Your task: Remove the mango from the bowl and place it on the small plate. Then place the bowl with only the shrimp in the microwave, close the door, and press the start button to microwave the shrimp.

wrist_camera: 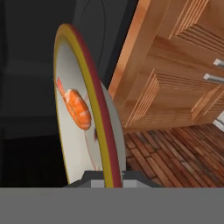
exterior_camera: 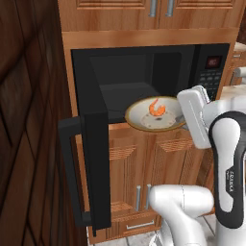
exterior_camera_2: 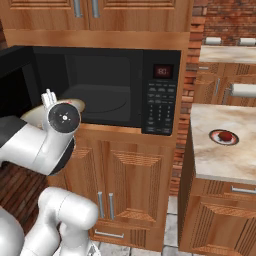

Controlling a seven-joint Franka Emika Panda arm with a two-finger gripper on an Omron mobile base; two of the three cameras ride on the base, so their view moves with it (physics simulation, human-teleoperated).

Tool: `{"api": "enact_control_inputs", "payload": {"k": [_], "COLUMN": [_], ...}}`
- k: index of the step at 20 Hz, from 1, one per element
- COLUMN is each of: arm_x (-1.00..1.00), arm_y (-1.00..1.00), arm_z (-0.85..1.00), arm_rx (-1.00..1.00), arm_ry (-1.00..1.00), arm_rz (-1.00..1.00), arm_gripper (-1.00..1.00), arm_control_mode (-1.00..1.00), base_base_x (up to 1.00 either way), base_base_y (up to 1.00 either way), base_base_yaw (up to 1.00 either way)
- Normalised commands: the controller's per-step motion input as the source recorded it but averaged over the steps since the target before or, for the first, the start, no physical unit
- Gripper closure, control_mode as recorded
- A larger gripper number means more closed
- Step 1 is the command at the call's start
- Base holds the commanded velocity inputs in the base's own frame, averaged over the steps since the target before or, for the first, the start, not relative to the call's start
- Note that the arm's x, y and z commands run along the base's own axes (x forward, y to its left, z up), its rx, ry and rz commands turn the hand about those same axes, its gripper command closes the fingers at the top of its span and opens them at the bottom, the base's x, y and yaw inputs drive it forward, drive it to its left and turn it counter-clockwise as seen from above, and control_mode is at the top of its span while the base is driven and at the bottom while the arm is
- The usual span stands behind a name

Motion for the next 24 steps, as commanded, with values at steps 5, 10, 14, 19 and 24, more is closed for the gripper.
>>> {"api": "enact_control_inputs", "payload": {"k": [5,10,14,19,24], "arm_x": [0.74,0.75,0.73,0.61,0.59], "arm_y": [-0.01,0.0,0.0,0.0,0.0], "arm_z": [0.01,0.0,-0.08,-0.06,0.0], "arm_rx": [0.07,0.08,0.06,0.07,0.08], "arm_ry": [0.0,0.0,0.0,0.0,0.01], "arm_rz": [0.0,0.0,0.0,0.0,0.0], "arm_gripper": [1.0,1.0,1.0,1.0,1.0], "arm_control_mode": [-1.0,-1.0,-1.0,-1.0,-1.0], "base_base_x": [0.0,0.0,0.0,0.0,0.0], "base_base_y": [0.0,0.0,0.0,0.0,0.0], "base_base_yaw": [0.0,0.0,0.0,0.0,0.0]}}
